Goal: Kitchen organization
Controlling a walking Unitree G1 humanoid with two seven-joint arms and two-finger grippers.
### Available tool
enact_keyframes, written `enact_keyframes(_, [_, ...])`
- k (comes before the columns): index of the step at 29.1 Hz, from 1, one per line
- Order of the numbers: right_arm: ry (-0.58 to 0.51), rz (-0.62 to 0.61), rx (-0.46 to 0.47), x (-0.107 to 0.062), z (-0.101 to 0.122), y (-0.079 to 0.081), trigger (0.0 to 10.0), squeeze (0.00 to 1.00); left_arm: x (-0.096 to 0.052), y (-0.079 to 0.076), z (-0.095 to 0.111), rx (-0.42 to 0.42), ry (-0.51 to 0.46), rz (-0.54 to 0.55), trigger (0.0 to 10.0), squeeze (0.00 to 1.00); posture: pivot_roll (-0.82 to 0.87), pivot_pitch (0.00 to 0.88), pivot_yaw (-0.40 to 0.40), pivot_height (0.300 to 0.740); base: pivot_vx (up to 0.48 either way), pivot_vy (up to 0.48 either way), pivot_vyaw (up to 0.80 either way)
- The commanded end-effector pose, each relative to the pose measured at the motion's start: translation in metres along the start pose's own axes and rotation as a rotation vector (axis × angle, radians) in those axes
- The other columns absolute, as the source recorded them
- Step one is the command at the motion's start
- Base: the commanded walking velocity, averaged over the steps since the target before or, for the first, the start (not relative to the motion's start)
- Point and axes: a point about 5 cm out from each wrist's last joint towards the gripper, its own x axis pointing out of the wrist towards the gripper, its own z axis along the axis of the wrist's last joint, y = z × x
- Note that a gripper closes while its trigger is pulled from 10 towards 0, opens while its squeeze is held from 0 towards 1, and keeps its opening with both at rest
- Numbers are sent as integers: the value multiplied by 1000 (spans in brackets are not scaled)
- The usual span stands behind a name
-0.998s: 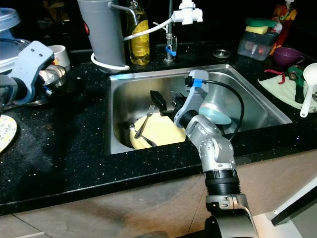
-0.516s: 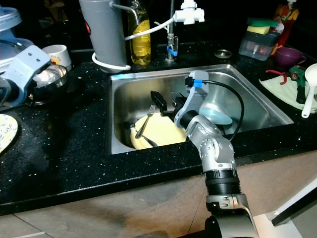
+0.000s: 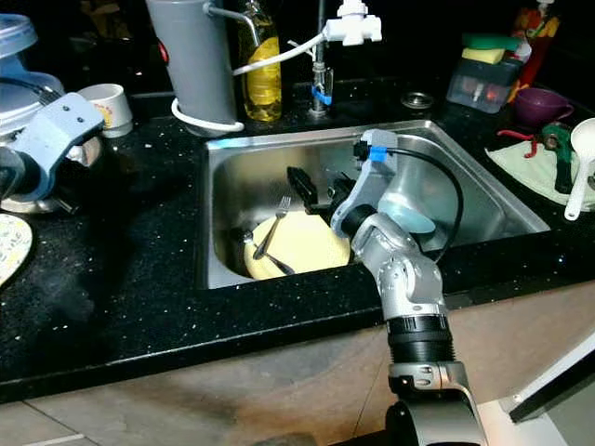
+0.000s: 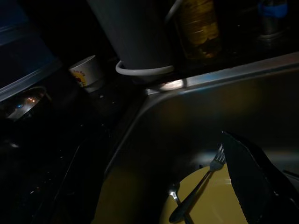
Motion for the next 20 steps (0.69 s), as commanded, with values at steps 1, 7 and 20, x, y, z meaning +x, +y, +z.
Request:
enact_keyframes(1, [16, 4, 12, 1, -2, 0, 10000, 0, -5, 1, 12, 36, -49, 5, 0, 0, -29, 129, -13, 740, 0, 0, 0])
enact_keyframes(7, [15, -1, 11, 2, -1, -1, 10000, 0, -9, -25, 48, -18, -211, -123, 0, 0, -31, 127, -12, 740, 0, 0, 0])
enact_keyframes(20, [-14, -5, 36, 3, 5, -2, 10000, 0, -42, -56, 122, 33, -672, -301, 0, 0, -25, 122, -12, 740, 0, 0, 0])
